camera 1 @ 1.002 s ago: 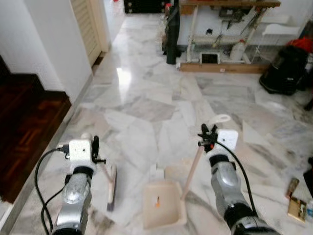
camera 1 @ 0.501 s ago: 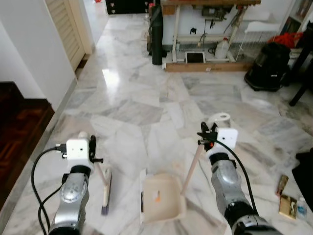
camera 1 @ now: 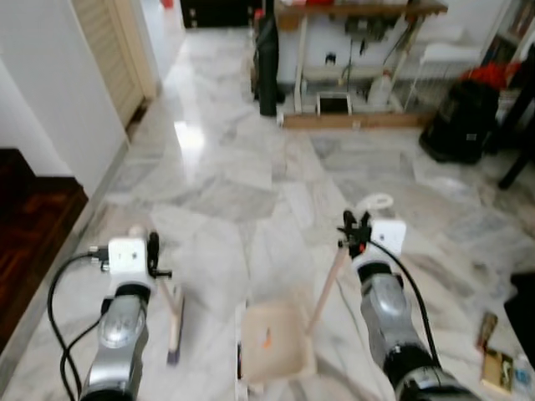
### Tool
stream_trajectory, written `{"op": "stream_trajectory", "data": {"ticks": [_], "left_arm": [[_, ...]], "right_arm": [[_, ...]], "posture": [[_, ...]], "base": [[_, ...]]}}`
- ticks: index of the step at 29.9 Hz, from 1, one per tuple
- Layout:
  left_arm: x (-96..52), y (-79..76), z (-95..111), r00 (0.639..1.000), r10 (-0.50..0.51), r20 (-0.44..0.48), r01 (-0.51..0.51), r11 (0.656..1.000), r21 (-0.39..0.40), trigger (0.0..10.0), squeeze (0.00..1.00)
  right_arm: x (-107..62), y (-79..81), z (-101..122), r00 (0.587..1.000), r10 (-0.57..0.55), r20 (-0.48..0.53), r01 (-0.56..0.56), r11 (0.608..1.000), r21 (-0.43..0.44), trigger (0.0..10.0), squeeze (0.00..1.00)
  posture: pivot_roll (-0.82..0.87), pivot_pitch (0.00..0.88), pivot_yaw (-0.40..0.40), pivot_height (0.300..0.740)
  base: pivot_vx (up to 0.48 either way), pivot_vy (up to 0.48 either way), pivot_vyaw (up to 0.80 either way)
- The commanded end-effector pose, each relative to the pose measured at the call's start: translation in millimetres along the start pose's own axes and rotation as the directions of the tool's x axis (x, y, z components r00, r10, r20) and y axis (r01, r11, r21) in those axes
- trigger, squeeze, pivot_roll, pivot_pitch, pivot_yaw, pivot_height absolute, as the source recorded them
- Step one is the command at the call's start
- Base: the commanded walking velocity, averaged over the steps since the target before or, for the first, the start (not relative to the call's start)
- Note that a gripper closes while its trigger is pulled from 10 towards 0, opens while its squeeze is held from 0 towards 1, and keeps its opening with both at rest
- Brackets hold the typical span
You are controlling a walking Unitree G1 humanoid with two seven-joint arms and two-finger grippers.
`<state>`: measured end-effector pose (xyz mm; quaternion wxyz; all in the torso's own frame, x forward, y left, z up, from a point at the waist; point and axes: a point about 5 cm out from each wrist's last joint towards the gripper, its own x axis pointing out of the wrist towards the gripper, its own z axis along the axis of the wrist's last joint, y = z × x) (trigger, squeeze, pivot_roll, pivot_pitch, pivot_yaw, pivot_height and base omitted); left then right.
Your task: Sweep floor
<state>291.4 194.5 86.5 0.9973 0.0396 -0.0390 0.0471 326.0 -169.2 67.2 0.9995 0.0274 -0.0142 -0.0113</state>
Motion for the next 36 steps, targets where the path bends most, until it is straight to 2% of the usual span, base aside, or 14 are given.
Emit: {"op": "stream_trajectory", "data": {"ticks": [1, 22, 30, 36], "left_arm": [[4.2, 5.5, 12.1, 0.998, 0.004, 0.059, -0.005, 1.000, 0.009, 10.0, 0.00], [-1.0, -0.3, 6.9, 0.998, -0.049, 0.034, 0.049, 0.999, 0.005, 10.0, 0.00], [-4.4, -1.0, 4.5, 0.997, -0.071, 0.016, 0.071, 0.997, 0.004, 10.0, 0.00], [-7.7, -0.1, 4.5, 0.997, -0.083, 0.008, 0.083, 0.997, 0.007, 10.0, 0.00]], "right_arm": [[9.9, 8.6, 17.3, 0.997, 0.022, 0.075, -0.022, 1.000, 0.005, 10.0, 0.00], [6.0, -3.0, 9.2, 0.999, -0.008, 0.039, 0.010, 0.999, -0.040, 10.0, 0.00], [5.3, -4.6, 6.9, 0.999, -0.014, 0.028, 0.018, 0.991, -0.134, 10.0, 0.00], [3.6, -2.2, 2.6, 1.000, -0.018, 0.012, 0.019, 0.989, -0.146, 10.0, 0.00]], "posture": [[-0.02, 0.000, 0.034, 0.740], [-0.01, 0.000, 0.045, 0.740], [-0.01, 0.030, 0.048, 0.740], [0.01, 0.054, 0.046, 0.740]], "base": [[0.292, 0.000, 0.00], [0.000, 0.000, 0.00], [0.000, 0.000, 0.00], [0.000, 0.000, 0.00]]}}
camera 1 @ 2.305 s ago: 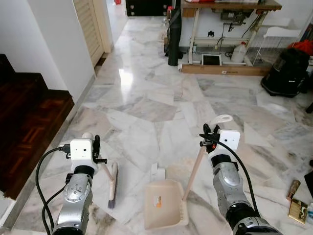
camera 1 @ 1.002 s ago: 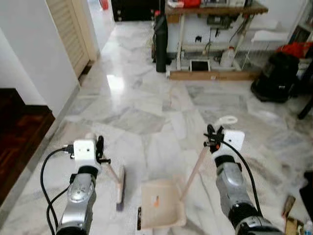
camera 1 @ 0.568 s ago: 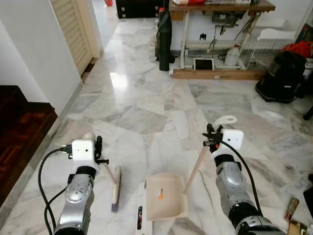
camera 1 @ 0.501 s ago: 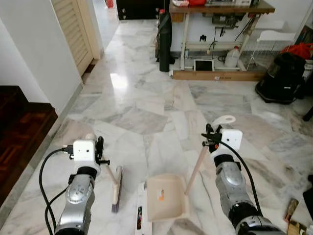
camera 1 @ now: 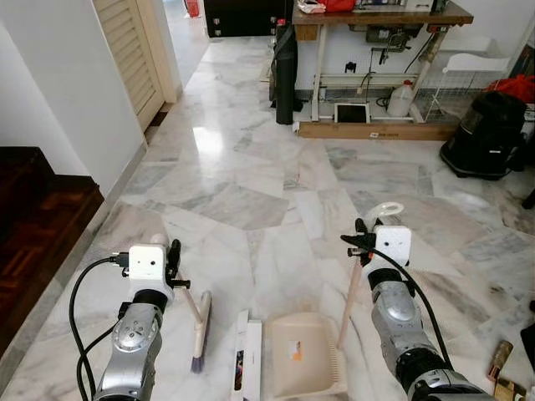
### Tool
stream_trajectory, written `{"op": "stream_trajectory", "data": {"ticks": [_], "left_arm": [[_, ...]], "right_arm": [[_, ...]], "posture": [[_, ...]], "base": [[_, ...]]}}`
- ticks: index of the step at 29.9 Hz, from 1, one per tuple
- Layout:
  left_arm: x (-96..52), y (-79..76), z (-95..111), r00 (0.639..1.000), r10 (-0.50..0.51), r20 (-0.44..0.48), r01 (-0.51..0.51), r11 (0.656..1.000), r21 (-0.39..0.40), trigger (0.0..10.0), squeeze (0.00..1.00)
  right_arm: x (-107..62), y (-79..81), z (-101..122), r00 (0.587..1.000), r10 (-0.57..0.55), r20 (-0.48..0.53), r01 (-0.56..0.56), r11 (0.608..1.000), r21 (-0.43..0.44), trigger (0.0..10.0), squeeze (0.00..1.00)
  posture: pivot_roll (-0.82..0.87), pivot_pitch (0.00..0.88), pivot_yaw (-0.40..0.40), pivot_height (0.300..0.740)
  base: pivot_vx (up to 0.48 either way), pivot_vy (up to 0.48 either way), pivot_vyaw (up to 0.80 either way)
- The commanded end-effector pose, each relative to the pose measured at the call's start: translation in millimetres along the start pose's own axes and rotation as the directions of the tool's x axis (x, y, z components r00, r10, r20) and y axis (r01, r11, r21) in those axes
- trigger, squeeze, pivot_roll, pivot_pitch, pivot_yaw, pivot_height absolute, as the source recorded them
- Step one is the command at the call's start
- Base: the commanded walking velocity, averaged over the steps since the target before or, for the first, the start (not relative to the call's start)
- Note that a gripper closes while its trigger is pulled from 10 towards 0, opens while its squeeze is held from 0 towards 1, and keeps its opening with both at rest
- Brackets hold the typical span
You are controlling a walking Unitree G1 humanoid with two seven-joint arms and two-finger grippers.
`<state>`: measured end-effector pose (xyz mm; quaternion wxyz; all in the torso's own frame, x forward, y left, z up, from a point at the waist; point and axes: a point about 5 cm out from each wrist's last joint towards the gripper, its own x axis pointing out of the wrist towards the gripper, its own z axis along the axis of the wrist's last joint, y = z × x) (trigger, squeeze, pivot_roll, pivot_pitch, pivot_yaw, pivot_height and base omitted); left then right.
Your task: Sweep floor
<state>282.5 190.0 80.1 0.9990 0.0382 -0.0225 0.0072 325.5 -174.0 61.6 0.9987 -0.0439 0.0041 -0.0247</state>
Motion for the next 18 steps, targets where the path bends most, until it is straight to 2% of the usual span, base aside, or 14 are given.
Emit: {"op": "stream_trajectory", "data": {"ticks": [1, 12, 18], "left_arm": [[0.6, 4.4, 9.9, 0.999, -0.004, 0.037, 0.003, 1.000, 0.013, 10.0, 0.00], [-4.7, 3.1, 8.6, 0.998, -0.060, 0.000, 0.060, 0.998, 0.015, 10.0, 0.00], [-7.3, -0.7, 3.4, 0.992, -0.117, -0.056, 0.115, 0.992, -0.046, 10.0, 0.00]], "right_arm": [[3.5, 2.6, 7.6, 0.999, 0.005, 0.042, -0.004, 1.000, -0.005, 10.0, 0.00], [-1.8, 5.0, -2.7, 1.000, -0.012, 0.000, 0.012, 1.000, -0.025, 10.0, 0.00], [-6.3, 5.6, -9.7, 1.000, -0.014, -0.026, 0.014, 0.999, -0.030, 10.0, 0.00]], "posture": [[0.01, 0.055, 0.047, 0.740], [0.04, 0.091, 0.054, 0.740], [0.05, 0.102, 0.059, 0.740]], "base": [[0.000, 0.000, 0.00], [0.000, 0.000, 0.00], [0.000, 0.000, 0.00]]}}
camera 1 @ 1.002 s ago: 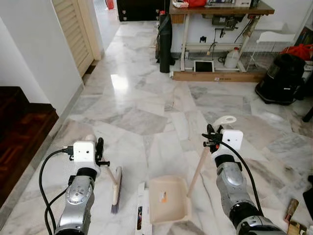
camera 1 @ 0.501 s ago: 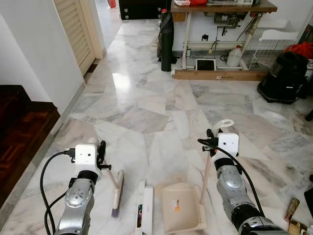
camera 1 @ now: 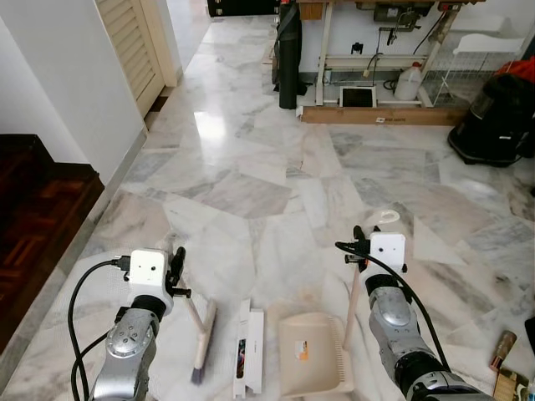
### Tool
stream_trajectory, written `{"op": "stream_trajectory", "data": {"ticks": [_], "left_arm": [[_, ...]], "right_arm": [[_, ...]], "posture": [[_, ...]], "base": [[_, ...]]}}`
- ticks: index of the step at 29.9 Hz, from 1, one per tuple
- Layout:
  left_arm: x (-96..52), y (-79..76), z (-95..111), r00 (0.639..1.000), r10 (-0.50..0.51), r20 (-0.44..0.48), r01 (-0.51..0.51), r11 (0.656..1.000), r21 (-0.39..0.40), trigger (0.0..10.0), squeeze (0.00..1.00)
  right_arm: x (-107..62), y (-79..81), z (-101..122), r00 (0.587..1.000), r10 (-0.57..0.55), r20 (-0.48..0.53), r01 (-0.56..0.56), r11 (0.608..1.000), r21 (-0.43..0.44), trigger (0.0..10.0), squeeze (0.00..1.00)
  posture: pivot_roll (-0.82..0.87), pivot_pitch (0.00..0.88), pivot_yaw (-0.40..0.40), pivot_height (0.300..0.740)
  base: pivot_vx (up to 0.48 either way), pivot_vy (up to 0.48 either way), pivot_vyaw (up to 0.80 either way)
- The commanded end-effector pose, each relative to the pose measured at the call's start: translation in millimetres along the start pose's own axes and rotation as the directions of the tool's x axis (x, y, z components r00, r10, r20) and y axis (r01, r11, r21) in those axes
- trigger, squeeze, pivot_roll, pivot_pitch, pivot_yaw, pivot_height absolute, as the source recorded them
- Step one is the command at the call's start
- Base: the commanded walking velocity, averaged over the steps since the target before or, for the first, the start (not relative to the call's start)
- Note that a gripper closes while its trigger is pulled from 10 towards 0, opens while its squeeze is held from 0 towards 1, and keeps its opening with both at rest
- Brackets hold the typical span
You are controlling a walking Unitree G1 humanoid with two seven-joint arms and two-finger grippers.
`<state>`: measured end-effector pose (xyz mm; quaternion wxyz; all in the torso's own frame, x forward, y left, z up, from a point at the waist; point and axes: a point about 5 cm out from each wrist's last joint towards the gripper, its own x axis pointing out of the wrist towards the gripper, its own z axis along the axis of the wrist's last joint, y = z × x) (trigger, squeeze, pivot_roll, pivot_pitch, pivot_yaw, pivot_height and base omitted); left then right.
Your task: Sweep floor
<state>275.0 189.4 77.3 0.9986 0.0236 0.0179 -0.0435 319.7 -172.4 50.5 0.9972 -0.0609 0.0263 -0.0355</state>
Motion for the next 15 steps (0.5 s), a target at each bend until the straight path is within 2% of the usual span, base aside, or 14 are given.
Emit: {"op": "stream_trajectory", "data": {"ticks": [1, 7, 15], "left_arm": [[-0.4, 0.1, 5.0, 1.000, -0.020, 0.008, 0.020, 0.999, -0.025, 10.0, 0.00], [-1.2, 5.7, 6.1, 1.000, -0.022, -0.011, 0.021, 0.997, -0.074, 10.0, 0.00], [-1.7, 7.7, 5.4, 0.997, -0.065, -0.046, 0.061, 0.996, -0.071, 10.0, 0.00]], "right_arm": [[-1.7, 3.6, -0.4, 1.000, 0.005, 0.012, -0.005, 1.000, 0.001, 10.0, 0.00], [-7.2, 5.4, -9.5, 1.000, 0.006, -0.025, -0.006, 1.000, 0.000, 10.0, 0.00], [-18.6, 13.7, -24.7, 0.996, 0.023, -0.083, -0.023, 1.000, 0.000, 10.0, 0.00]], "posture": [[0.05, 0.103, 0.059, 0.740], [0.06, 0.110, 0.067, 0.740], [0.07, 0.108, 0.074, 0.740]], "base": [[0.000, 0.000, 0.00], [0.000, 0.000, 0.00], [0.000, 0.000, 0.00]]}}
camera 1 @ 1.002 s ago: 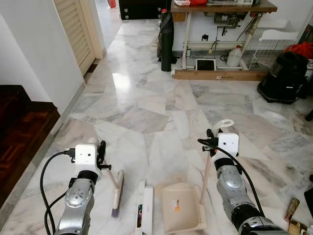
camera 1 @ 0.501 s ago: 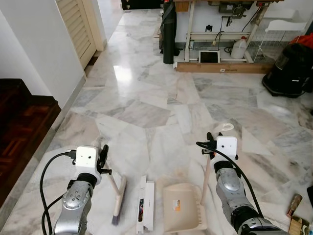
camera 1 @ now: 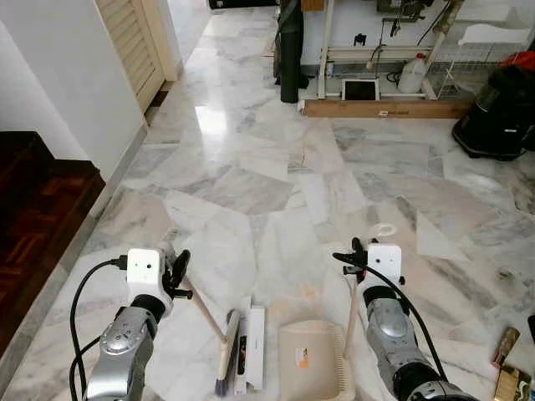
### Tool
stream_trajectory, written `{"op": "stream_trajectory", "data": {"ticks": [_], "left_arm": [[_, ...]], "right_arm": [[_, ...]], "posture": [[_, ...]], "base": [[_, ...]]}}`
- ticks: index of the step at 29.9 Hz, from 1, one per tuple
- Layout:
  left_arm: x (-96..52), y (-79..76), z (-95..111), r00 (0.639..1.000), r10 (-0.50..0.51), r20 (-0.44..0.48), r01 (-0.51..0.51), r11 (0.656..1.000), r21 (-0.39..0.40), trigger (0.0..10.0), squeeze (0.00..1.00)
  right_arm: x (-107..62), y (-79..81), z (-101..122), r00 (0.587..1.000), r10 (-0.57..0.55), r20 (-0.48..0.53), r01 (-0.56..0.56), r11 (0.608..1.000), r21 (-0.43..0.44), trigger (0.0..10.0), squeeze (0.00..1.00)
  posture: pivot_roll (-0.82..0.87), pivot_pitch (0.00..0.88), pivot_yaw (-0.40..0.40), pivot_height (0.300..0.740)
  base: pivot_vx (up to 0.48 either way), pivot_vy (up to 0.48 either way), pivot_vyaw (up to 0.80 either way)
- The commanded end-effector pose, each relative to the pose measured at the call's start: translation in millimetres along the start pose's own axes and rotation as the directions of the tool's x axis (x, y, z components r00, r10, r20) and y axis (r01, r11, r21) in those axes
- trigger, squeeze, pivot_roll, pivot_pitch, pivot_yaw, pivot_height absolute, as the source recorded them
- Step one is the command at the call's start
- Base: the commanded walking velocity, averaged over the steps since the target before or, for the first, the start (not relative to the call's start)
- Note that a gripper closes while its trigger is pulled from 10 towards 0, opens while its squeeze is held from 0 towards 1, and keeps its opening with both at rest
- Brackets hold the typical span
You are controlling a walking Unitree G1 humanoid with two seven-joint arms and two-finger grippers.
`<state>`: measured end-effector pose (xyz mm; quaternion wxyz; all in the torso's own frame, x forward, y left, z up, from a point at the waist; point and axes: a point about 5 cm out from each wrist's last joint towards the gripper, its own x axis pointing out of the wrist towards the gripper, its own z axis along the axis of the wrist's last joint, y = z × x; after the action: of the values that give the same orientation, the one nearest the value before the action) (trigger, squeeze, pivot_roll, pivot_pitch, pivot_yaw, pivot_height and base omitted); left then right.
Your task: Sweep floor
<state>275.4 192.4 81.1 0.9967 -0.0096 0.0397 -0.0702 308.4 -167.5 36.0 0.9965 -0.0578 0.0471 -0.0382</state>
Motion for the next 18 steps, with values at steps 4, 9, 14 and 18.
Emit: {"op": "stream_trajectory", "data": {"ticks": [4, 9, 14, 18], "left_arm": [[-2.2, 3.3, 1.8, 0.999, -0.027, -0.020, 0.027, 1.000, -0.005, 10.0, 0.00], [-2.6, -0.4, 0.5, 0.996, -0.075, -0.048, 0.074, 0.997, -0.020, 10.0, 0.00], [-1.4, -4.2, 2.9, 0.992, -0.120, -0.050, 0.115, 0.989, -0.095, 10.0, 0.00], [-0.1, -5.5, 4.5, 0.987, -0.151, -0.049, 0.142, 0.979, -0.145, 10.0, 0.00]], "right_arm": [[-11.7, 10.4, -16.6, 0.998, 0.030, -0.063, -0.030, 1.000, -0.006, 10.0, 0.00], [-14.0, 14.3, -18.4, 0.997, 0.038, -0.066, -0.038, 0.999, 0.001, 10.0, 0.00], [-12.9, 16.0, -17.2, 0.997, 0.043, -0.065, -0.042, 0.999, 0.005, 10.0, 0.00], [-10.6, 16.4, -14.5, 0.997, 0.042, -0.058, -0.042, 0.999, 0.007, 10.0, 0.00]], "posture": [[0.08, 0.110, 0.077, 0.740], [0.08, 0.108, 0.082, 0.740], [0.08, 0.104, 0.083, 0.740], [0.08, 0.100, 0.083, 0.740]], "base": [[0.000, 0.000, 0.00], [0.000, 0.000, 0.00], [0.000, 0.000, 0.00], [0.000, 0.000, 0.00]]}}
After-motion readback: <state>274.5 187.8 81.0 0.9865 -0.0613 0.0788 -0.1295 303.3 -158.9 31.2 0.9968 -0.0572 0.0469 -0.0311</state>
